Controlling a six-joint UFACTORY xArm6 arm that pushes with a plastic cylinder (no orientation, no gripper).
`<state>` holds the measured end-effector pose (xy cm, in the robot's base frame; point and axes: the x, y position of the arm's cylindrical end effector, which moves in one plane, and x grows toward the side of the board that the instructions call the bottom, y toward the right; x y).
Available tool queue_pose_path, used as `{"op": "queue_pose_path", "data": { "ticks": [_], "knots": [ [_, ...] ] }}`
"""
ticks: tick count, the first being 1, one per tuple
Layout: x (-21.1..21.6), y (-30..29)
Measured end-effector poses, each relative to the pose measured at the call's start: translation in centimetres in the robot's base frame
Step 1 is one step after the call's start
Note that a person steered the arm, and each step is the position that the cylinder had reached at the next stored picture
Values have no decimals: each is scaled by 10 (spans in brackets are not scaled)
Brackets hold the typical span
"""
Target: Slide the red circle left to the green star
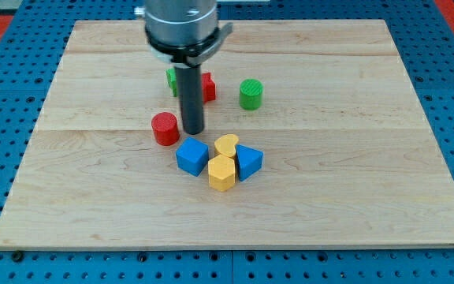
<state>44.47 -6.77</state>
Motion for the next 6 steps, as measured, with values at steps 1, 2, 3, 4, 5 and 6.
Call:
{"op": "queue_pose_path", "data": {
  "ticks": [1, 2, 3, 4, 5, 6],
  "knots": [
    [23, -39],
    [36, -70],
    [78, -77],
    [30, -100],
    [-17, -22],
    [-7, 3]
  ]
}}
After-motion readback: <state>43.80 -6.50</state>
